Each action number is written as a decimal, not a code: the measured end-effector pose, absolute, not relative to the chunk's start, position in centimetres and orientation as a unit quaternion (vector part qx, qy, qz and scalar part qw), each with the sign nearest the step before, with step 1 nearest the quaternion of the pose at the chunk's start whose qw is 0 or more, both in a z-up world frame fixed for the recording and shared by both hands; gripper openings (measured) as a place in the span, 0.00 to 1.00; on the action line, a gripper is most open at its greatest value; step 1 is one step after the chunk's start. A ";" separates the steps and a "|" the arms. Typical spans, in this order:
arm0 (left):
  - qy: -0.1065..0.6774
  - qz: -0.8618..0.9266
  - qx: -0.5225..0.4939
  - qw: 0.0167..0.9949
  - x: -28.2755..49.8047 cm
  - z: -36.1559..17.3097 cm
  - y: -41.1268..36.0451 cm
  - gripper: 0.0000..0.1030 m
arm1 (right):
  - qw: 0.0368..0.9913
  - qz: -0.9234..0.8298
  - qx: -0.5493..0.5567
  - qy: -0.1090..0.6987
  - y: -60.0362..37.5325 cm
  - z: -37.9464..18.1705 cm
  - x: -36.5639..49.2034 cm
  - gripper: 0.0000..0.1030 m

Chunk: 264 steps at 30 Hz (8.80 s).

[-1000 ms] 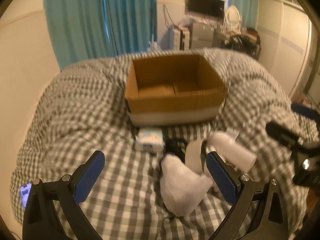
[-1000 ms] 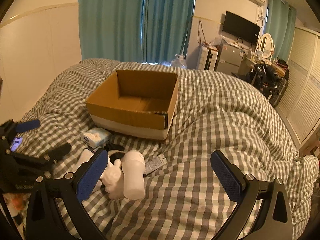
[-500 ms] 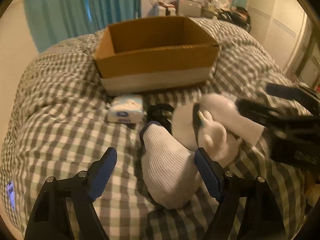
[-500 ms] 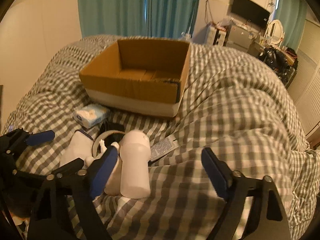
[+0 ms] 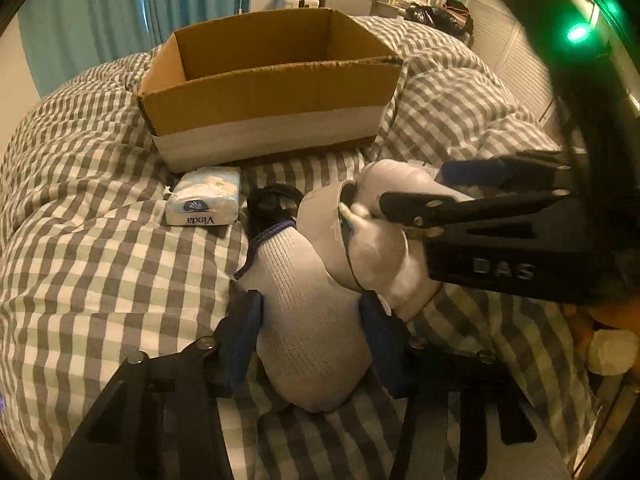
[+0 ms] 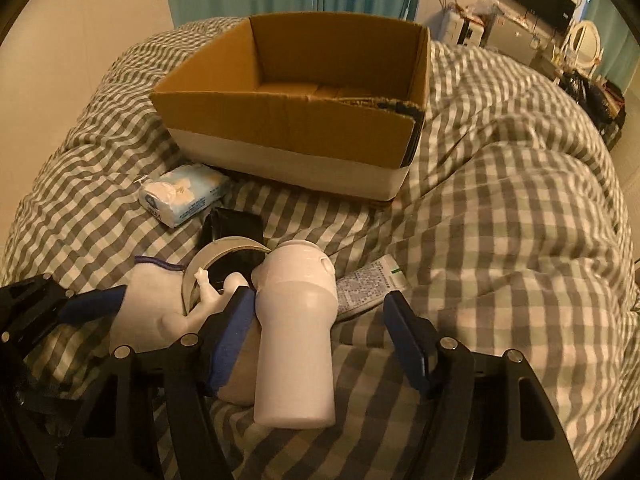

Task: Organize objects
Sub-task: 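Grasp the white knit sock with the left tool while the right tool grasps the white bottle, then carry the sock with the left tool into the box while the right tool drops the bottle there, then withdraw both open tools from the box toward the remaining items, then grasp the white figurine with the right tool while the left tool grasps the Vinda tissue pack, then carry the tissue pack with the left tool into the box while the right tool drops the figurine there, then grasp the tape roll with the left tool while the right tool grasps the black item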

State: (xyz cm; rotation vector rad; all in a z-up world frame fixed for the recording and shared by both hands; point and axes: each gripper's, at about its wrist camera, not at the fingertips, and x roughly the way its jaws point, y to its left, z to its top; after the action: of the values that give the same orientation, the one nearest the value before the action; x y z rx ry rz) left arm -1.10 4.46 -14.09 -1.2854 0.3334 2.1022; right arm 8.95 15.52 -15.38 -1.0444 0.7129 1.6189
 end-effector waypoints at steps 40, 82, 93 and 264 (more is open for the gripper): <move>0.150 0.877 -0.361 0.278 -15.8 -1.5 10.4 0.39 | 0.573 0.706 -0.382 0.161 24.1 -1.6 8.8 0.42; 0.152 0.865 -0.389 0.277 -21.3 -4.9 10.2 0.93 | 0.564 0.711 -0.380 0.180 26.1 -3.0 11.6 0.72; 0.160 0.875 -0.367 0.273 -16.6 -2.6 5.9 0.97 | 0.590 0.701 -0.359 0.179 21.1 -0.8 12.1 0.79; 0.192 0.845 -0.404 0.294 -10.5 -7.2 7.5 0.82 | 0.565 0.702 -0.394 0.182 18.7 -3.2 13.0 0.77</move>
State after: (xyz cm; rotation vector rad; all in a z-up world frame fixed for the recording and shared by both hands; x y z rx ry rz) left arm -10.45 7.46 -7.20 -1.0744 0.5124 2.2483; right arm 13.03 18.72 -3.16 -0.9277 0.4276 1.6503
